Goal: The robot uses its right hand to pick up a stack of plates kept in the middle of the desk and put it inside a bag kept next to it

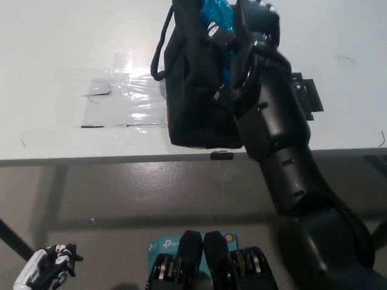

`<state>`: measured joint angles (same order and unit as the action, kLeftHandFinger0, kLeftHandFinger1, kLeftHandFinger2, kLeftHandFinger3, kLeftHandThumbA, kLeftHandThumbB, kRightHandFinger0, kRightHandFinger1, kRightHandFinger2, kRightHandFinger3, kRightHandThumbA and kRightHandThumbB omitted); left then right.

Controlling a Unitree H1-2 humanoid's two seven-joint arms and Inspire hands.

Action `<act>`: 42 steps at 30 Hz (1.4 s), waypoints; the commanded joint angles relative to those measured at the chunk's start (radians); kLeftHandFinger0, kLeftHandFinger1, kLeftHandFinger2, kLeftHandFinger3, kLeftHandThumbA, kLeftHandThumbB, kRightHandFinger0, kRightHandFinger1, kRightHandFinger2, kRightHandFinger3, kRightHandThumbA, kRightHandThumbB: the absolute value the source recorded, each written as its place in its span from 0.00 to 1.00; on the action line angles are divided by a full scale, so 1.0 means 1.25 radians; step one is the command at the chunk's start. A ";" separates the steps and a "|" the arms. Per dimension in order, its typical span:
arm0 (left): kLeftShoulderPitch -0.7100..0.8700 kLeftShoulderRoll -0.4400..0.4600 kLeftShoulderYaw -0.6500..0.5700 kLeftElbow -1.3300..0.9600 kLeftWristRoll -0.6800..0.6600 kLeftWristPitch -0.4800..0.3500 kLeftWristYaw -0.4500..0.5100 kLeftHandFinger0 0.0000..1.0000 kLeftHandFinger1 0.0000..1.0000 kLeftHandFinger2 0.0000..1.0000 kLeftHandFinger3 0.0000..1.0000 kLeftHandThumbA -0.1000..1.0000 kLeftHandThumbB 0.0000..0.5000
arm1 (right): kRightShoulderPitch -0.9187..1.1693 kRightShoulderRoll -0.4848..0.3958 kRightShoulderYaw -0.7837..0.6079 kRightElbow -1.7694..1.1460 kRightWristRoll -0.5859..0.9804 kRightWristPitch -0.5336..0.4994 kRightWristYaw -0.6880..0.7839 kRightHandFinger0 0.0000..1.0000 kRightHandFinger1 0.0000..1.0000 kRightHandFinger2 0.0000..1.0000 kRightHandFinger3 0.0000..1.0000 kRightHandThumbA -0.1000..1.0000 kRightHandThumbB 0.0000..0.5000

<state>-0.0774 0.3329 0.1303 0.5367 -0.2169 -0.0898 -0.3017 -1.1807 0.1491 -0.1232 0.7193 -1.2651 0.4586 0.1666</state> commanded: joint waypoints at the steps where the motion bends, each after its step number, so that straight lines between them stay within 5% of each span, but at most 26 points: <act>1: 0.006 0.006 0.001 0.004 0.001 -0.026 -0.010 0.02 0.26 0.41 0.40 0.45 1.00 | -0.104 0.006 -0.040 -0.038 -0.089 0.009 0.086 1.00 1.00 1.00 1.00 1.00 1.00; 24: 0.013 0.006 -0.001 0.014 -0.001 -0.022 -0.013 0.07 0.27 0.39 0.38 0.43 1.00 | -0.381 -0.022 -0.282 -0.004 -0.151 0.009 0.153 1.00 1.00 1.00 1.00 1.00 1.00; 27: 0.009 0.010 -0.002 0.008 -0.001 -0.017 -0.015 0.05 0.28 0.40 0.36 0.43 1.00 | -0.206 -0.077 -0.155 -0.253 -0.060 -0.001 0.198 1.00 1.00 1.00 1.00 1.00 0.82; 36: 0.014 0.014 -0.007 0.005 0.007 -0.024 -0.016 0.04 0.30 0.42 0.39 0.45 1.00 | 0.047 -0.086 -0.073 -0.579 0.073 -0.042 0.253 1.00 1.00 1.00 1.00 1.00 0.70; 39: 0.016 0.012 -0.004 0.002 0.000 -0.028 -0.019 0.02 0.26 0.40 0.35 0.44 1.00 | 0.258 -0.066 -0.059 -0.790 0.171 -0.078 0.272 1.00 1.00 1.00 1.00 1.00 0.63; 42: 0.016 0.014 -0.005 0.002 0.003 -0.028 -0.018 0.02 0.27 0.40 0.36 0.44 1.00 | 0.400 -0.051 -0.058 -0.890 0.246 -0.094 0.268 1.00 1.00 1.00 1.00 0.92 0.40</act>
<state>-0.0618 0.3317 0.1240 0.5625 -0.2164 -0.0886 -0.3019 -0.9179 0.0882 -0.2829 0.0416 -1.2712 0.4555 0.4186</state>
